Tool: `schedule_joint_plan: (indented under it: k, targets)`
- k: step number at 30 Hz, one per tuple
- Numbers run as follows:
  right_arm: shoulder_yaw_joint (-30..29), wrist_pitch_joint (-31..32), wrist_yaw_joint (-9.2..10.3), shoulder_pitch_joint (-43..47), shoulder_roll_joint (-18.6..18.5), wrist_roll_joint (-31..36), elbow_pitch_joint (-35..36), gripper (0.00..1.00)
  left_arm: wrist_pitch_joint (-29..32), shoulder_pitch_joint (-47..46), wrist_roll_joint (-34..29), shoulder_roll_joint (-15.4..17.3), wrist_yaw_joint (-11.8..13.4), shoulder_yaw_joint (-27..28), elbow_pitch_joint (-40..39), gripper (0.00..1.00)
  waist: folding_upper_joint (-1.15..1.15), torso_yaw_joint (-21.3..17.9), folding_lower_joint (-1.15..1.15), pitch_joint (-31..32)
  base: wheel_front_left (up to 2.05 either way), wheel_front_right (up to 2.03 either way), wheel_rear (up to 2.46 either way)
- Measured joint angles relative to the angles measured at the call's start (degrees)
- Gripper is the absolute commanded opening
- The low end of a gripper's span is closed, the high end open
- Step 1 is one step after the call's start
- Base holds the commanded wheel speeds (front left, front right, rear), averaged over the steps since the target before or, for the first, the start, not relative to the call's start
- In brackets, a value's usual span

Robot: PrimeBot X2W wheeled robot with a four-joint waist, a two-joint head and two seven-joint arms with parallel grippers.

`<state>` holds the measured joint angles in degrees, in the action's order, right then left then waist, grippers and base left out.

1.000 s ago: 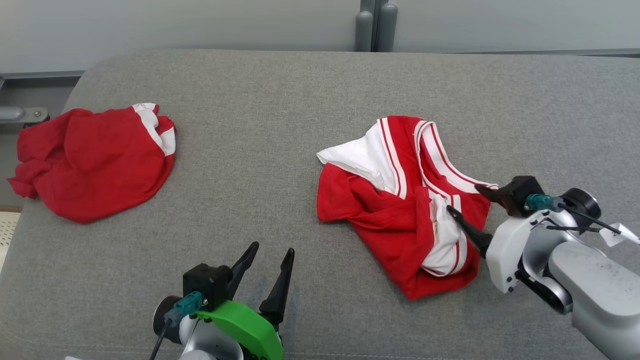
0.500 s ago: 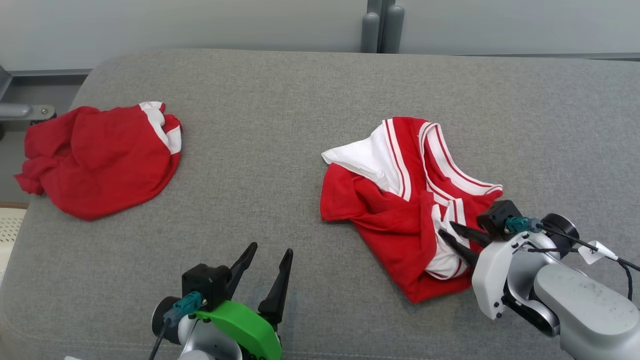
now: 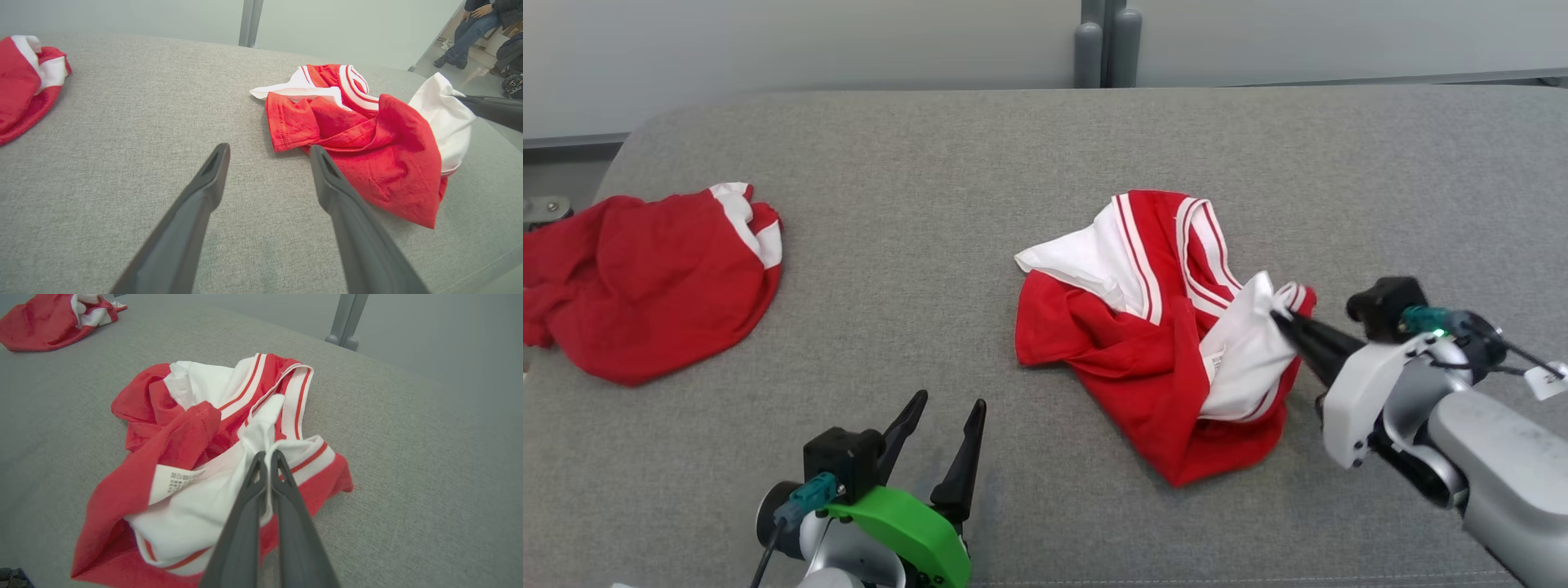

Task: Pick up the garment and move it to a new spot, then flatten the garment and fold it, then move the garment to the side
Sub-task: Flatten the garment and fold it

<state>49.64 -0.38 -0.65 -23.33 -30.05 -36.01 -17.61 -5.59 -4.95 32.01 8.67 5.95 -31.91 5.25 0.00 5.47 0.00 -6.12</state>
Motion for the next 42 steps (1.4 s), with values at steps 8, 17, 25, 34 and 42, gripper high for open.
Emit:
schedule_joint_plan:
  k: [8,17,25,34,42]
  targets:
    - [-8.31,-3.48,3.35,-0.61,-3.78,-5.58,3.16,0.0,-0.01,0.0,-0.01,0.08,0.01,0.16,-0.24,1.0,0.0,-3.19,0.0,0.22,0.0,0.0,0.0]
    - [-13.69,-6.19,5.41,8.3,-5.31,-12.67,0.79,0.0,1.49,-3.35,-2.29,-0.04,-0.65,-3.03,-2.19,1.0,0.0,-6.82,0.0,-0.41,0.0,0.0,0.0]
    - [-12.94,-7.25,5.9,10.96,-2.25,-13.37,-1.7,0.0,6.58,-10.29,-5.81,-1.59,-4.0,-10.14,-1.91,1.0,0.0,-9.59,0.0,-2.26,0.0,0.0,0.0]
    - [-8.88,-8.17,5.2,6.96,2.57,-10.06,-1.42,0.0,15.57,-19.15,-7.08,-3.78,-3.36,-10.87,4.15,1.0,0.0,-13.16,0.0,-4.99,0.0,0.0,0.0]
    - [-7.04,-8.9,4.12,4.56,5.49,-8.78,-2.94,0.0,20.16,-23.69,-8.46,-3.87,-2.9,-10.58,9.23,1.0,0.0,-16.78,0.0,-7.53,0.0,0.0,0.0]
